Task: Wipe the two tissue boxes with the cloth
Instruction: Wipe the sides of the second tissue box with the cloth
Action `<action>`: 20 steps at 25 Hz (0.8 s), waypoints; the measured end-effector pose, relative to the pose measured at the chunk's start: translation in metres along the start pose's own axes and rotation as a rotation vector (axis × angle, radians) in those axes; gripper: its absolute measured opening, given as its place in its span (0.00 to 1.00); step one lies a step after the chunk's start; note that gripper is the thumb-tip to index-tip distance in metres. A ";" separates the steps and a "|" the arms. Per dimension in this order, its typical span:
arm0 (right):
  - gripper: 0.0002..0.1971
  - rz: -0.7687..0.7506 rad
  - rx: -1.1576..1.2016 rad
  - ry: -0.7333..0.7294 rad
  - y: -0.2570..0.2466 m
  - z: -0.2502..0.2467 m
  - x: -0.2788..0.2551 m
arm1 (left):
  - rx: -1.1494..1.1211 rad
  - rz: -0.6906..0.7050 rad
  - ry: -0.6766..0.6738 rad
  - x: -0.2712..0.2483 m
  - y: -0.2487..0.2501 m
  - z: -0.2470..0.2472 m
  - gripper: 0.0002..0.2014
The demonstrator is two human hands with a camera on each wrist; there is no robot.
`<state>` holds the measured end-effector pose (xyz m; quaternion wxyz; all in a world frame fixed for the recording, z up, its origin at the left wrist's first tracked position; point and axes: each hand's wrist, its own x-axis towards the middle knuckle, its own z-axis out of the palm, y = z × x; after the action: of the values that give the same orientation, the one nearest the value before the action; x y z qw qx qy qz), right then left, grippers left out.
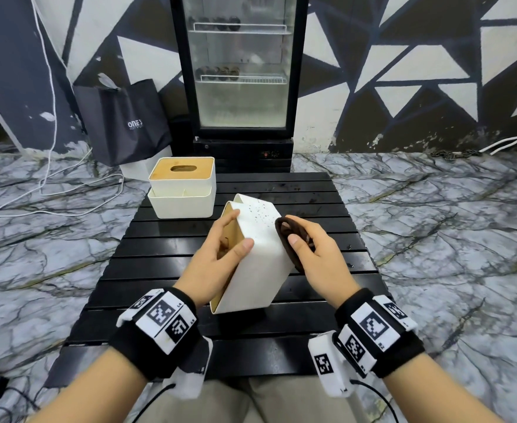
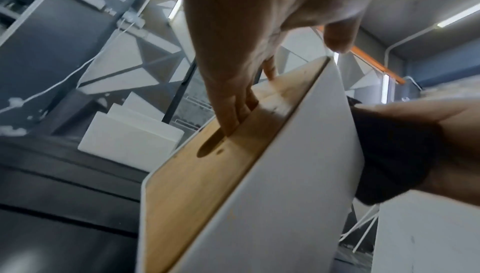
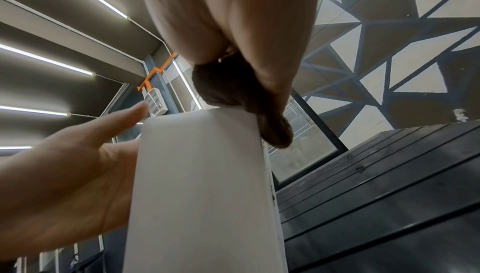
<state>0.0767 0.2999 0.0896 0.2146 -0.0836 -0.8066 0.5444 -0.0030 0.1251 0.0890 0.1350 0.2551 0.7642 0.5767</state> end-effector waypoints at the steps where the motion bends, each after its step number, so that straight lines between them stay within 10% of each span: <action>1: 0.17 -0.004 -0.008 -0.011 0.001 0.001 -0.002 | -0.040 -0.022 0.020 0.003 -0.001 0.001 0.37; 20: 0.17 -0.200 -0.199 0.036 -0.001 0.034 0.000 | 0.021 0.037 -0.051 0.008 -0.006 -0.004 0.38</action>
<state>0.0621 0.2713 0.0797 0.2730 -0.0334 -0.8569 0.4359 -0.0132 0.1255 0.0853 0.1412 0.2855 0.7616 0.5643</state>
